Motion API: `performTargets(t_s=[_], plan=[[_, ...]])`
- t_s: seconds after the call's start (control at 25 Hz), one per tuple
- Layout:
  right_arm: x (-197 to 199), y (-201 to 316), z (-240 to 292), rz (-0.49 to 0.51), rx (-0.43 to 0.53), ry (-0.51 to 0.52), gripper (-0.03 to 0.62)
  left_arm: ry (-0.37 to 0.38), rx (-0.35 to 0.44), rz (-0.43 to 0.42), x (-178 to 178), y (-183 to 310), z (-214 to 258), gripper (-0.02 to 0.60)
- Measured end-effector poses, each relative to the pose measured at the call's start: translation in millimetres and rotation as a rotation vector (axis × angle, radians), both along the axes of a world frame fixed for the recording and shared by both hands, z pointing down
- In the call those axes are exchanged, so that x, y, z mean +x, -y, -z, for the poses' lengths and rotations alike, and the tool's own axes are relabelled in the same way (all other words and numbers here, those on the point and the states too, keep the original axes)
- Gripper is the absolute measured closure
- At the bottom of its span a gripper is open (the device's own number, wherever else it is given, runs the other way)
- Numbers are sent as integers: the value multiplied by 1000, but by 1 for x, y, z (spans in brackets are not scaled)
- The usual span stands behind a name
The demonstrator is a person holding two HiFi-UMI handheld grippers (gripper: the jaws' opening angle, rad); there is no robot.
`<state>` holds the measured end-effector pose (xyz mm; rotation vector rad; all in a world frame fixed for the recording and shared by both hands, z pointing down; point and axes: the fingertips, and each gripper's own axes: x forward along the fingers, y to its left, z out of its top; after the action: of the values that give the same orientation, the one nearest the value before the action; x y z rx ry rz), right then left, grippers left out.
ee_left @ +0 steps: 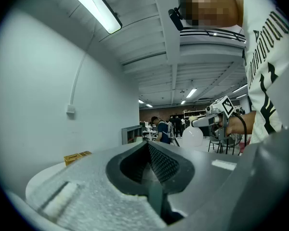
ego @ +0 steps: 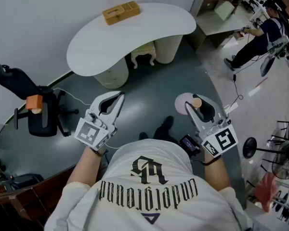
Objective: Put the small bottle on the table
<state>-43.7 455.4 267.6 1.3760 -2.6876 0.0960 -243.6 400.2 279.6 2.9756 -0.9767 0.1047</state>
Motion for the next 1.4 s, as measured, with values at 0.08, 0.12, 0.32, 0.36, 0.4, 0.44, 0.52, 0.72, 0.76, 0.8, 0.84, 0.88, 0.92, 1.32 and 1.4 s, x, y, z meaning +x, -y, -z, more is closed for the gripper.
performTargets(t_s=[0.08, 0.12, 0.32, 0.36, 0.4, 0.44, 0.52, 0.72, 0.76, 0.8, 0.84, 0.88, 0.92, 1.32, 1.4], plan=[[2, 3, -1, 1, -2, -3, 459, -1, -2, -3, 4, 2, 0, 574], [4, 5, -1, 2, -3, -4, 459, -2, -3, -3, 5, 3, 0, 574], [11, 16, -1, 19, -3, -3, 459, 0, -4, 5, 14, 14, 0, 574], [12, 19, -1, 26, -3, 0, 459, -1, -4, 11, 14, 17, 0, 574], [14, 22, -1, 33, -4, 2, 459, -3, -5, 18, 15, 22, 1, 574], [16, 26, -1, 39, -4, 3, 459, -5, -7, 25, 17, 26, 1, 574], [23, 34, -1, 47, -2, 3, 459, -5, -13, 30, 22, 35, 0, 574], [48, 63, 0, 54, 6, 9, 459, -8, -19, 29, 51, 62, -3, 574], [54, 69, 0, 55, 6, 9, 459, -10, -19, 28, 59, 68, -3, 574], [61, 76, -1, 55, 5, 8, 459, -11, -17, 27, 67, 74, -3, 574], [69, 82, -1, 56, 4, 7, 459, -11, -16, 26, 75, 80, -3, 574], [77, 89, -1, 56, 4, 5, 459, -11, -14, 25, 83, 87, -3, 574], [85, 97, -1, 57, 6, 4, 459, -10, -13, 26, 92, 95, -4, 574], [166, 155, -1, 70, 15, -9, 459, -17, -14, 5, 190, 156, -9, 574], [179, 163, -1, 68, 13, -7, 459, -12, -18, -1, 205, 163, -11, 574]])
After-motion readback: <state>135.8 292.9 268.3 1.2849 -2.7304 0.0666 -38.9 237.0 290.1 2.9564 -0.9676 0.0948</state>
